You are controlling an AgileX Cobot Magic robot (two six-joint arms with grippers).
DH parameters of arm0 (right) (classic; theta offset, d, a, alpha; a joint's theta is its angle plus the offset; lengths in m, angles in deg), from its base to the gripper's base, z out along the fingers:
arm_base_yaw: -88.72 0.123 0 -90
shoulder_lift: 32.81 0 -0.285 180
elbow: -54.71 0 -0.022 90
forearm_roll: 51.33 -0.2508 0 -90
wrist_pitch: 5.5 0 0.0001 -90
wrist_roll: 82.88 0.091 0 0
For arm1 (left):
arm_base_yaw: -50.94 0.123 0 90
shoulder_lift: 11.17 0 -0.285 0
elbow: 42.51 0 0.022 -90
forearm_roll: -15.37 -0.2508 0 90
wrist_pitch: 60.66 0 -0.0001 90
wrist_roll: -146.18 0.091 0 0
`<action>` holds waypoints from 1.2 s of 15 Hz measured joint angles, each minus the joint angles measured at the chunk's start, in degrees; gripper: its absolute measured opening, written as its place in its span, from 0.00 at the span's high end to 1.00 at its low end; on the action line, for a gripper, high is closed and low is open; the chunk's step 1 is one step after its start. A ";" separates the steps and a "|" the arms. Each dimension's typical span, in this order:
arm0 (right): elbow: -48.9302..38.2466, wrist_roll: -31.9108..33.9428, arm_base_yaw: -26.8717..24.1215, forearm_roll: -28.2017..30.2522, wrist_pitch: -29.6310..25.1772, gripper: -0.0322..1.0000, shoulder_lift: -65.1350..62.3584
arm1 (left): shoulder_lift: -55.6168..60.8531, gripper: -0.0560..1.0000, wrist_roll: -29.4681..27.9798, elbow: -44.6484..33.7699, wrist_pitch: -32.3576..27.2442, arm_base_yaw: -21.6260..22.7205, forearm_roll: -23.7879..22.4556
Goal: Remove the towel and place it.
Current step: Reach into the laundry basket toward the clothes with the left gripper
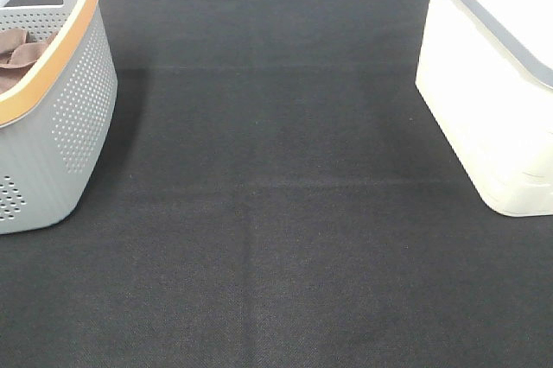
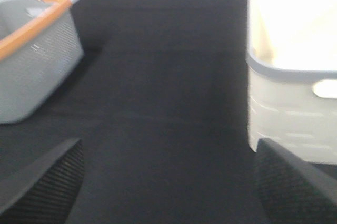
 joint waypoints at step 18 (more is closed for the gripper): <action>-7.73 0.69 0.00 12.72 -1.49 0.17 0.80 | 0.00 0.26 0.00 0.00 0.00 0.00 0.00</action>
